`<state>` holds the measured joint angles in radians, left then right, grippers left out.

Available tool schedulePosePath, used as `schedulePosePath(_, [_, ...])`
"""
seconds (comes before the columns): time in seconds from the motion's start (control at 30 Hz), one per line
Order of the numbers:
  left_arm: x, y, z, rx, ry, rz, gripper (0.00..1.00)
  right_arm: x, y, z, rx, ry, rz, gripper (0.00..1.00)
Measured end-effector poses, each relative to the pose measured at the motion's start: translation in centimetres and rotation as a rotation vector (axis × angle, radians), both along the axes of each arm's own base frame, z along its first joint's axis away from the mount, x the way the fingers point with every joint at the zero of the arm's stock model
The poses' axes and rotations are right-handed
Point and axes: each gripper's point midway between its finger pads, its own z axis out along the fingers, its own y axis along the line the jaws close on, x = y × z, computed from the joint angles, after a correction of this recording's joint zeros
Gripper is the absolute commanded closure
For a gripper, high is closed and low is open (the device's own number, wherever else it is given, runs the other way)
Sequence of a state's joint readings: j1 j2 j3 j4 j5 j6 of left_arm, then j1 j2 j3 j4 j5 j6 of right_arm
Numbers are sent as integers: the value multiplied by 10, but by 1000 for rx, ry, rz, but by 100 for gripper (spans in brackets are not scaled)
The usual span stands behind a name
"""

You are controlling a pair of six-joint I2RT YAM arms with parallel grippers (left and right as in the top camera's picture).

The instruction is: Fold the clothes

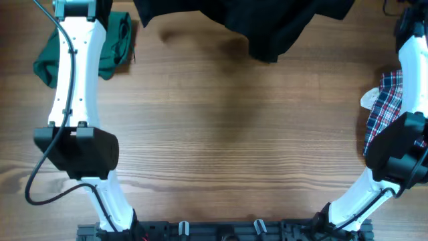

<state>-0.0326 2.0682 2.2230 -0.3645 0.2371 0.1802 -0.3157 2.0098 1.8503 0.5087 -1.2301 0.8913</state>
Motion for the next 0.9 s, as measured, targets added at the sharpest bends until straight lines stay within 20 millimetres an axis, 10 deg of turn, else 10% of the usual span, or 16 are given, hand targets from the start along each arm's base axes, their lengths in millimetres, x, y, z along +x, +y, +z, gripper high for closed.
schedulePosePath(0.53, [-19,-13,-50,40,222,12,96,-10,7,-5,-19,20,71,95])
schedulePosePath(0.73, [-75,-60,-9,110,217,-28,96,-11,5,-18,35,224,10,96])
schedulePosePath(0.9, [-118,-57,25,113,209,-18,96,-45,-16,-15,-110,359,-350,96])
